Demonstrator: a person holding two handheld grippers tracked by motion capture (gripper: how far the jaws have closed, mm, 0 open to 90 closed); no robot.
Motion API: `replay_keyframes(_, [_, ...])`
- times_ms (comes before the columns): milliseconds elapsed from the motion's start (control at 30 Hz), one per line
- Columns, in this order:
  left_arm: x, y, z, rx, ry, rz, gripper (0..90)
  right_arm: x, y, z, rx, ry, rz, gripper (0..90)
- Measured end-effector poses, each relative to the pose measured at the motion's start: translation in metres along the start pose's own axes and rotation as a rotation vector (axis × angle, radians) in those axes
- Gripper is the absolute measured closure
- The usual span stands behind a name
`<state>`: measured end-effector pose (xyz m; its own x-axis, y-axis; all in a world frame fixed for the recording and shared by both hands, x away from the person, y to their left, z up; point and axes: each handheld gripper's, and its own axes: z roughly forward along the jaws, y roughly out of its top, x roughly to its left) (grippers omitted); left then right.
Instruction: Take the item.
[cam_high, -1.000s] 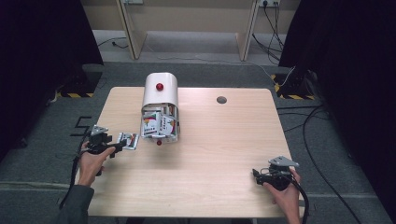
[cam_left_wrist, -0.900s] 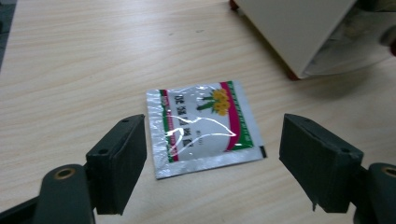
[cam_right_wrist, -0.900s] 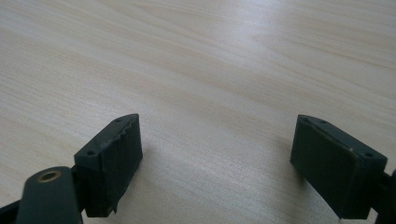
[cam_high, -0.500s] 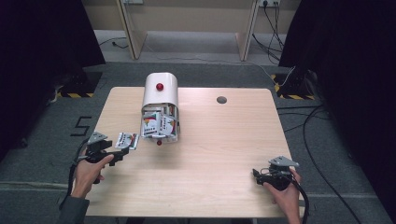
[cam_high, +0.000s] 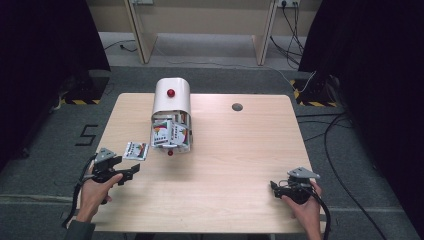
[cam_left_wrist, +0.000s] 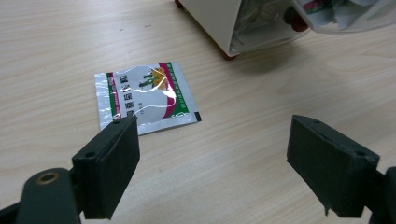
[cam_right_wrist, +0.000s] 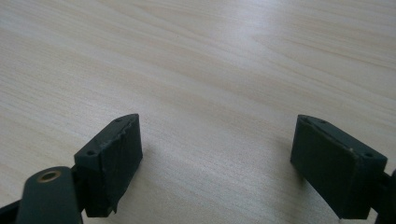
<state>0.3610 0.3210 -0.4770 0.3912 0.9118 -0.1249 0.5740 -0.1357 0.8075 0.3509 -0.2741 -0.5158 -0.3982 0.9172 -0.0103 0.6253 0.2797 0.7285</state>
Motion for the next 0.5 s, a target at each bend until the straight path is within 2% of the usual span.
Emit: replay_keyframes(500, [-0.017,-0.016,-0.008,-0.008,-0.043,0.011,15.9,0.000,0.000,0.000,-0.001,0.000,-0.002,17.1])
